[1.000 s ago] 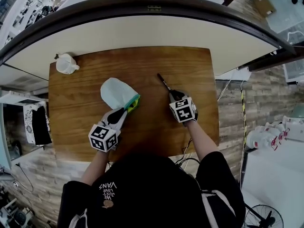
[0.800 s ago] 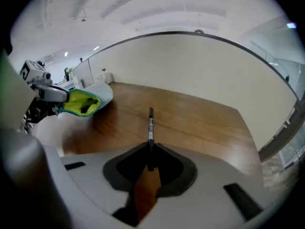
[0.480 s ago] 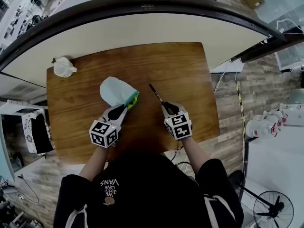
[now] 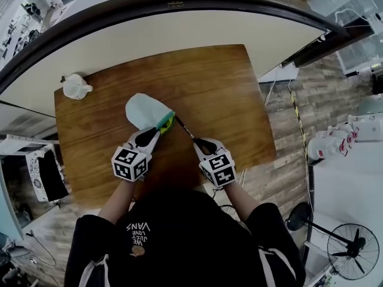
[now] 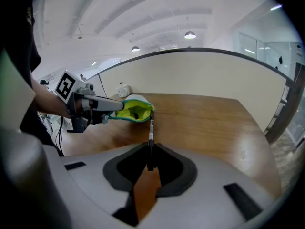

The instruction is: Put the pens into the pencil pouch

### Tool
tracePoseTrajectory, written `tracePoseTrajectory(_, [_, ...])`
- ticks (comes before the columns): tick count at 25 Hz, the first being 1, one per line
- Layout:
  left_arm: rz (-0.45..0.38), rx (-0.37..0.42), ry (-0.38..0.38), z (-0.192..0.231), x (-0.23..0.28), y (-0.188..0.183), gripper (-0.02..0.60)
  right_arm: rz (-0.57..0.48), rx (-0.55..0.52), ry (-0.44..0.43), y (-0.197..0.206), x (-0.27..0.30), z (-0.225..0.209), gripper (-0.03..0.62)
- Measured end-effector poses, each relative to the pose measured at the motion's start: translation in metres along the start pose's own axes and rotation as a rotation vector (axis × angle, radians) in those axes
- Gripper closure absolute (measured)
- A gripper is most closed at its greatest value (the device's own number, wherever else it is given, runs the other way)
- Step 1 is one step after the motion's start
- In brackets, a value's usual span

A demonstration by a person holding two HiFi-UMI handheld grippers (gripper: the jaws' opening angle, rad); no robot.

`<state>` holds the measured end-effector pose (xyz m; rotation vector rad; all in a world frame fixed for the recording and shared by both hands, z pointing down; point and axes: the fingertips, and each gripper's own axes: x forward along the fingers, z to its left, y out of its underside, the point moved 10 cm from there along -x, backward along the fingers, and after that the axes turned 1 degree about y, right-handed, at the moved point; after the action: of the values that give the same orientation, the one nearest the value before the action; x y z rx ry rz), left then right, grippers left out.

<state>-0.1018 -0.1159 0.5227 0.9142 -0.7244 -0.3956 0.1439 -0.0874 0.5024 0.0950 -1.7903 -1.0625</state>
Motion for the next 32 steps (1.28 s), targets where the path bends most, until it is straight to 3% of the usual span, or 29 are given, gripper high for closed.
tracePoseTrajectory(8, [0.021,0.040,0.053,-0.008,-0.007,0.005,0.531,0.021,-0.044,-0.041,-0.005,0.002,0.032,0.528])
tracePoseTrajectory(23, [0.042,0.045,0.152,-0.031,-0.011,0.019,0.531,0.023,-0.059,-0.031,-0.033,0.036,0.044,0.528])
tracePoseTrajectory(32, [-0.006,0.011,0.187,-0.033,-0.010,0.013,0.531,-0.010,-0.056,-0.039,-0.047,0.051,0.041,0.528])
